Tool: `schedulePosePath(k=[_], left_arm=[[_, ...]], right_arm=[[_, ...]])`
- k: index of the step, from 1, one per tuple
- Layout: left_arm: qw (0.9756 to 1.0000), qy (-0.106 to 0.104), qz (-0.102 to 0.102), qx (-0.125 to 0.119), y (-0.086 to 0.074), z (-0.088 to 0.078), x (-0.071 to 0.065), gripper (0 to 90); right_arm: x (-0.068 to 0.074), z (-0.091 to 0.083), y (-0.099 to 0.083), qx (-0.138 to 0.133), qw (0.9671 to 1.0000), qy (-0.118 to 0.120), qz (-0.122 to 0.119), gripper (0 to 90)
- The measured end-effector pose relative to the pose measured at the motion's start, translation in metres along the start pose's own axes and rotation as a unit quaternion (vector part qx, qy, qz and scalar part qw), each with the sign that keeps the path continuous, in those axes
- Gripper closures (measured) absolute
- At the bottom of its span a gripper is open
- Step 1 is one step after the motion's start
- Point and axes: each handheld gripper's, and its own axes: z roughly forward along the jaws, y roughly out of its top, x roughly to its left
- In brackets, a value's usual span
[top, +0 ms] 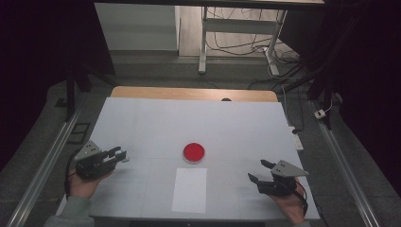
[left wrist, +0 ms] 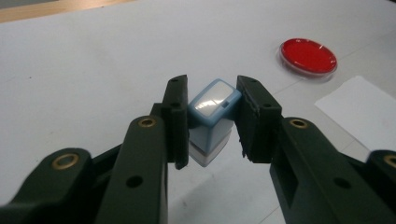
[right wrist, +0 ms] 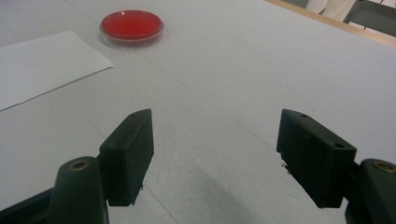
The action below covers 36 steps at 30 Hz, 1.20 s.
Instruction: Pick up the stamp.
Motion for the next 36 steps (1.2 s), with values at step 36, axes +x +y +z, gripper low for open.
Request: schedulePosePath(k=[36], left_arm=[[0.998, -0.054, -0.008, -0.033, 0.025, 0.01, -0.021, 66.4]], right_arm=[[0.0, 0.0, 0.001, -0.004, 1.0, 0.002, 0.004, 27.8]])
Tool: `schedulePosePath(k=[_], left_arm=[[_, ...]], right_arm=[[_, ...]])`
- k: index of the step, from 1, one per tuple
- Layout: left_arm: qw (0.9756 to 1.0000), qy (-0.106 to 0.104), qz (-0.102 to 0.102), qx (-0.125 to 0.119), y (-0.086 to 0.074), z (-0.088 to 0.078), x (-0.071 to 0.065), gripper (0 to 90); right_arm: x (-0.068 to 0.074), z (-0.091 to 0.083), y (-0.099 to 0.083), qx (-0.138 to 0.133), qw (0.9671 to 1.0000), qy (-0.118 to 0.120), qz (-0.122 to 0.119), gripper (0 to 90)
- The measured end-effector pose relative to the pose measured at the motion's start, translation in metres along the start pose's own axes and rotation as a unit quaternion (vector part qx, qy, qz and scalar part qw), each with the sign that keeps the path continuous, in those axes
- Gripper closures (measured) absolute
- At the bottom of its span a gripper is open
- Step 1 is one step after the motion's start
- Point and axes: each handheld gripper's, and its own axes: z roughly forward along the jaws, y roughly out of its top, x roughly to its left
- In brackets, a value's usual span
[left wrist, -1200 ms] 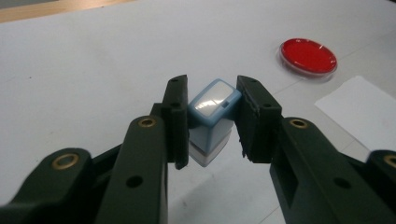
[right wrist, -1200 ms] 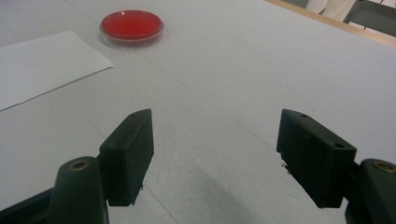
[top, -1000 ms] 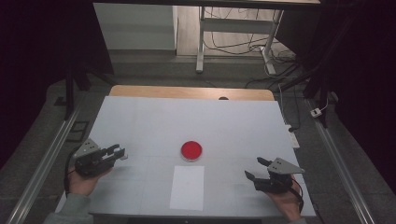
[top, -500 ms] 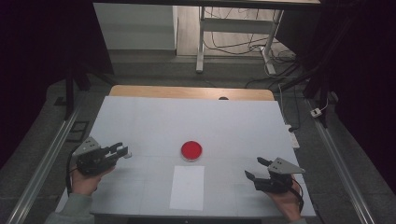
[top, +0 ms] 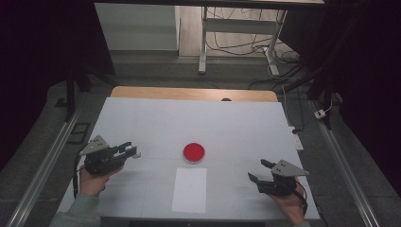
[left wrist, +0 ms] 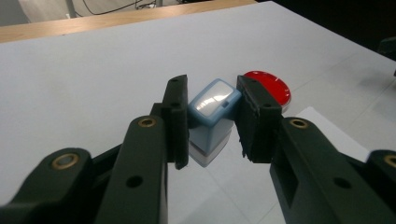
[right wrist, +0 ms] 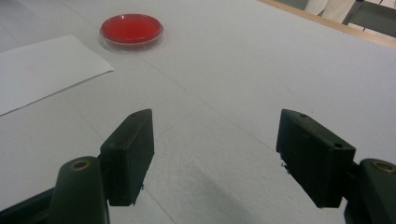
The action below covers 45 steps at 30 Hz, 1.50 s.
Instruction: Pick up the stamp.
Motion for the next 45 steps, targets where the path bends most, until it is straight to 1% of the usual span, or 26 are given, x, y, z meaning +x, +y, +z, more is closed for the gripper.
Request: schedulePosePath(k=[3, 6, 8, 10, 19, 21, 22, 28, 30, 32, 35, 40, 45], left_arm=[[1.0, -0.003, 0.003, 0.002, 0.001, 0.003, -0.003, 66.4], [1.0, -0.005, 0.005, 0.004, 0.003, 0.006, -0.005, 66.4], [1.0, -0.008, 0.005, 0.002, 0.004, 0.007, -0.007, 66.4], [0.9999, -0.011, 0.01, 0.004, 0.004, 0.008, -0.009, 66.3], [0.9995, -0.023, 0.015, 0.013, 0.007, 0.017, -0.017, 66.3], [0.9994, -0.026, 0.019, 0.015, 0.008, 0.021, -0.019, 66.3], [0.9992, -0.03, 0.022, 0.016, 0.009, 0.024, -0.022, 66.4], [0.9986, -0.037, 0.029, 0.023, 0.011, 0.032, -0.028, 66.4], [0.9982, -0.043, 0.033, 0.024, 0.013, 0.036, -0.033, 66.3], [0.9981, -0.045, 0.035, 0.025, 0.013, 0.037, -0.035, 66.3], [0.9976, -0.052, 0.04, 0.025, 0.016, 0.041, -0.04, 66.4], [0.9967, -0.063, 0.047, 0.023, 0.021, 0.046, -0.046, 66.4], [0.9962, -0.07, 0.049, 0.02, 0.026, 0.051, -0.052, 66.4]], right_arm=[[-0.001, 0.0, 0.0, -0.003, 1.0, 0.0, 0.002, 27.8], [0.0, 0.0, 0.0, 0.001, 1.0, 0.0, -0.002, 27.8], [0.0, 0.0, 0.0, -0.002, 1.0, -0.002, 0.001, 27.9], [0.0, 0.001, 0.0, -0.003, 1.0, -0.001, 0.001, 27.8], [0.002, -0.001, 0.001, -0.003, 1.0, -0.002, -0.002, 27.9], [0.002, -0.001, 0.001, -0.003, 1.0, -0.004, -0.002, 27.9], [0.001, -0.001, 0.0, -0.004, 1.0, -0.002, 0.001, 28.0], [0.001, 0.002, 0.0, 0.002, 1.0, 0.001, 0.0, 28.0], [0.001, 0.002, 0.001, -0.003, 1.0, 0.0, 0.003, 28.0], [0.001, 0.002, 0.001, -0.007, 1.0, -0.002, 0.006, 28.1], [0.001, 0.003, 0.002, -0.007, 1.0, -0.002, 0.003, 28.3], [0.002, 0.003, 0.002, -0.009, 0.9999, 0.0, 0.005, 28.4], [0.003, 0.003, 0.002, -0.006, 1.0, -0.003, 0.005, 28.4]])
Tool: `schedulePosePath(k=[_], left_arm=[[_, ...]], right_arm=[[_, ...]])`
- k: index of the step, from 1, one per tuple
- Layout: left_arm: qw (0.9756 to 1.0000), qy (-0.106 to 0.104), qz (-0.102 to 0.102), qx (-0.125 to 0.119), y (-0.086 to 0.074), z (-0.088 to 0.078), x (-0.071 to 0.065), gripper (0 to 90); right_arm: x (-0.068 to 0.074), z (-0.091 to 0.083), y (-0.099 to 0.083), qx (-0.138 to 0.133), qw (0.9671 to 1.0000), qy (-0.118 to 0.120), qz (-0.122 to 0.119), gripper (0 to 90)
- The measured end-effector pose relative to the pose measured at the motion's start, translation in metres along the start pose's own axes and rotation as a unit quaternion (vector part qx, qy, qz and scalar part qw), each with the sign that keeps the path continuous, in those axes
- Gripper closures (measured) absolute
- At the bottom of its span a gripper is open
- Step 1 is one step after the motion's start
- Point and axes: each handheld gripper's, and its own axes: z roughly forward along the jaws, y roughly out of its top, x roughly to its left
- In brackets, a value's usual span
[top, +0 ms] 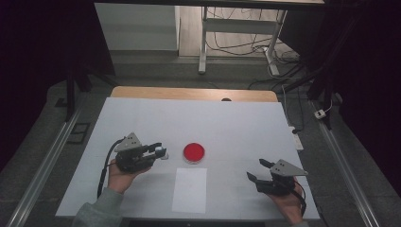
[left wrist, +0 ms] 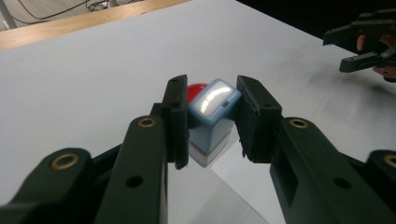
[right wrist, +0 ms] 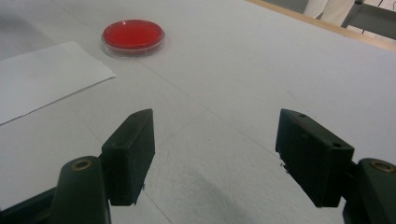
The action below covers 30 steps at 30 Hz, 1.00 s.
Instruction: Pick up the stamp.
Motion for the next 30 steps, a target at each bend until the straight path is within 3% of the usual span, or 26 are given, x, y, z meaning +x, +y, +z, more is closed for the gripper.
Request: schedulePosePath(k=[15, 30], left_arm=[[0.9996, -0.026, 0.014, 0.002, 0.012, 0.02, -0.017, 66.4], [0.9976, -0.06, 0.033, 0.015, 0.021, 0.047, -0.039, 66.4]], right_arm=[[0.001, 0.0, 0.0, -0.004, 1.0, 0.0, -0.004, 29.3], [0.001, -0.001, 0.0, -0.005, 1.0, 0.0, -0.004, 29.8]])
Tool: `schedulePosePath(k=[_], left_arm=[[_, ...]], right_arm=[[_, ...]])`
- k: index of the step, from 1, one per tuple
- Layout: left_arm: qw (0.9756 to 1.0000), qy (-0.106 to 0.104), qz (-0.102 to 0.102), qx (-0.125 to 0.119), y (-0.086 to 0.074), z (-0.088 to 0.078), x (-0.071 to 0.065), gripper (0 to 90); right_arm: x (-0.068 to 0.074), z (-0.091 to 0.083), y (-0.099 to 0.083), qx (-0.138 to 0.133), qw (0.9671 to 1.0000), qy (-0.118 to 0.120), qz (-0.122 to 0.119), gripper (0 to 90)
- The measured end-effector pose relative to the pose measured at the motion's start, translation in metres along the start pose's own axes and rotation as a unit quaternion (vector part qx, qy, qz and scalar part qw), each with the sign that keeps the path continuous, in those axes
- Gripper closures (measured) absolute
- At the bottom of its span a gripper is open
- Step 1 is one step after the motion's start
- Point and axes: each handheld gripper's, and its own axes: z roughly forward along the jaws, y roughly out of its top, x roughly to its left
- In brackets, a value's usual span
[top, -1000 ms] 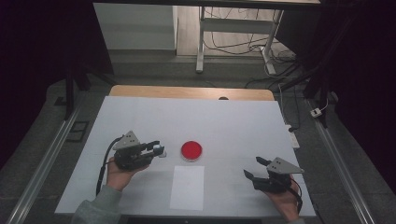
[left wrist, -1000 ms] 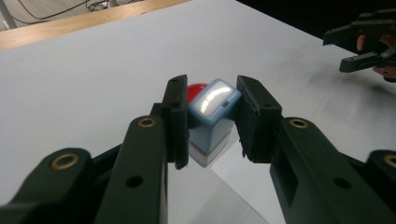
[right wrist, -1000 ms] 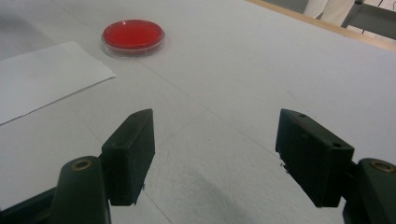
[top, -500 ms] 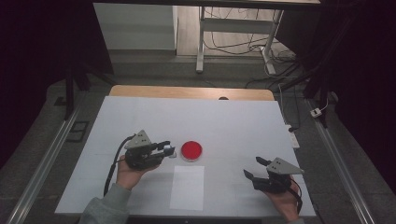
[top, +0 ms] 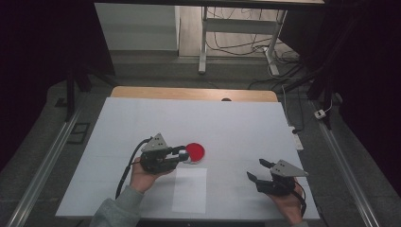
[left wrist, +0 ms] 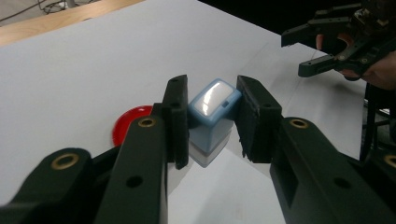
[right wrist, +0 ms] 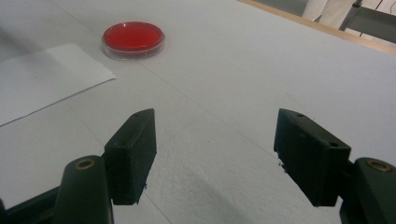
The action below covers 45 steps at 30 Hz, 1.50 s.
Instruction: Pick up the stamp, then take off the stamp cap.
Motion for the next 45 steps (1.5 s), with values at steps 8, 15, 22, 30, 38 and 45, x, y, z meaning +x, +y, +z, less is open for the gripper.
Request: schedulePosePath(k=[8, 15, 22, 30, 38, 45], left_arm=[[1.0, -0.002, -0.001, -0.001, 0.001, 0.002, -0.001, 66.4], [0.9999, -0.011, -0.002, -0.005, 0.001, 0.002, -0.004, 66.4], [0.9997, -0.014, -0.013, -0.016, 0.001, -0.006, 0.004, 66.4], [0.9995, -0.025, -0.011, -0.016, 0.002, -0.006, 0.001, 66.3], [0.9994, -0.031, -0.011, -0.014, 0.001, -0.004, 0.001, 66.3], [0.9994, -0.026, -0.02, -0.014, 0.002, -0.005, 0.001, 66.3]], right_arm=[[-0.001, -0.001, -0.001, 0.001, 1.0, 0.001, 0.002, 29.9], [0.001, -0.002, 0.0, -0.004, 1.0, -0.003, 0.007, 29.9], [-0.004, -0.009, 0.003, -0.028, 0.999, -0.003, 0.035, 29.9], [-0.007, -0.016, 0.003, -0.036, 0.998, -0.015, 0.05, 30.0], [-0.002, -0.01, 0.007, -0.026, 0.999, -0.008, 0.037, 30.0], [0.006, -0.007, 0.012, -0.026, 0.9993, 0.002, 0.026, 30.1]])
